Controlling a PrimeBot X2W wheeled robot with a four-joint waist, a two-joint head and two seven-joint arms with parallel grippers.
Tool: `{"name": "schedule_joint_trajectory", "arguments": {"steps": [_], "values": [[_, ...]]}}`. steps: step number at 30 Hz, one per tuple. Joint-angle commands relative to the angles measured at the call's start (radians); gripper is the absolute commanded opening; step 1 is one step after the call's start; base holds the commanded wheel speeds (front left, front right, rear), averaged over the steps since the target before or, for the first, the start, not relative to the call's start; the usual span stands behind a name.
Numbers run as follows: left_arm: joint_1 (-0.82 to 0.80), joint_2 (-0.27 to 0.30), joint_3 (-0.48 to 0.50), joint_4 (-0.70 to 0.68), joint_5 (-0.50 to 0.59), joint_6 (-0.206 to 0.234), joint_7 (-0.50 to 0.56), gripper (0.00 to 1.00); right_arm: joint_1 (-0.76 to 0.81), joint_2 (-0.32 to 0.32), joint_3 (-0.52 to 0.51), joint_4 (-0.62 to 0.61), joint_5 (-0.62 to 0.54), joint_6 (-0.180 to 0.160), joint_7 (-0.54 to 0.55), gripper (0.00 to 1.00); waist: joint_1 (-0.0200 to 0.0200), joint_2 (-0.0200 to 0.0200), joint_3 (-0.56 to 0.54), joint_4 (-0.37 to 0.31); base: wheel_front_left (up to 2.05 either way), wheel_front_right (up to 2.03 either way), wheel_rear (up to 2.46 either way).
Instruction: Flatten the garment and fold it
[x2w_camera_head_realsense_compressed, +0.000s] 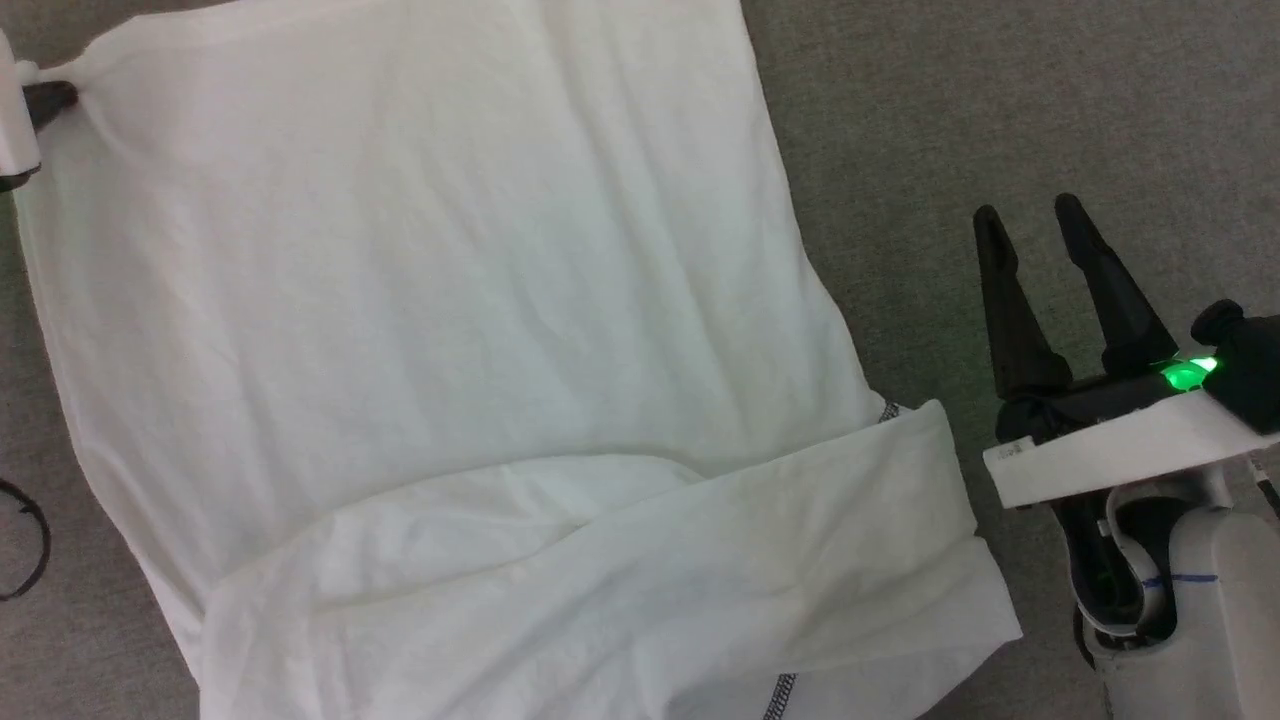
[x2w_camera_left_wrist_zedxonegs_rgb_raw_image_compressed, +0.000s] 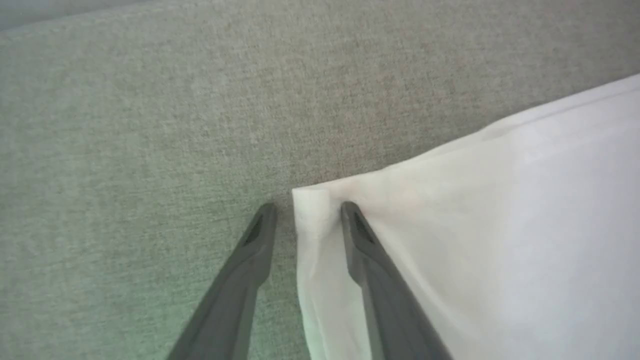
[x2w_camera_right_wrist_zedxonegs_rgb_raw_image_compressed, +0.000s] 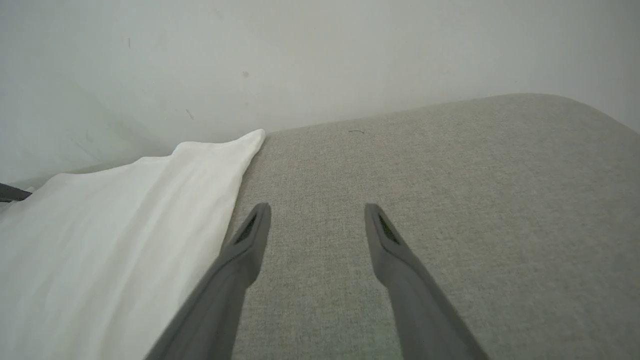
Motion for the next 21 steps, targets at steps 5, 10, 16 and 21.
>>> {"name": "schedule_joint_trajectory", "arguments": {"steps": [5,10,16,21], "values": [[0.105,-0.038,-0.044,0.017,0.016,-0.006,-0.034,0.0,-0.085,-0.041,-0.002,0.021,-0.001,-0.001,0.017,1.0,0.0004,0.0,0.0,0.014,0.0,0.0,0.0],[0.1,-0.068,-0.023,-0.011,-0.001,-0.006,-0.156,0.0,-0.226,-0.078,0.004,0.11,0.045,-0.001,0.081,1.0,0.0004,0.0,-0.018,0.063,0.0,0.0,0.0],[0.074,-0.132,0.002,-0.07,-0.03,-0.006,-0.338,0.0,-0.474,-0.138,0.024,0.366,0.155,-0.001,0.236,1.0,0.0004,0.0,-0.02,0.154,0.0,0.0,0.0],[0.047,-0.185,-0.001,-0.13,-0.064,-0.007,-0.438,0.0,-0.689,-0.178,0.052,0.586,0.215,-0.001,0.379,1.0,0.0004,0.0,0.014,0.239,0.0,0.0,0.0]]}}
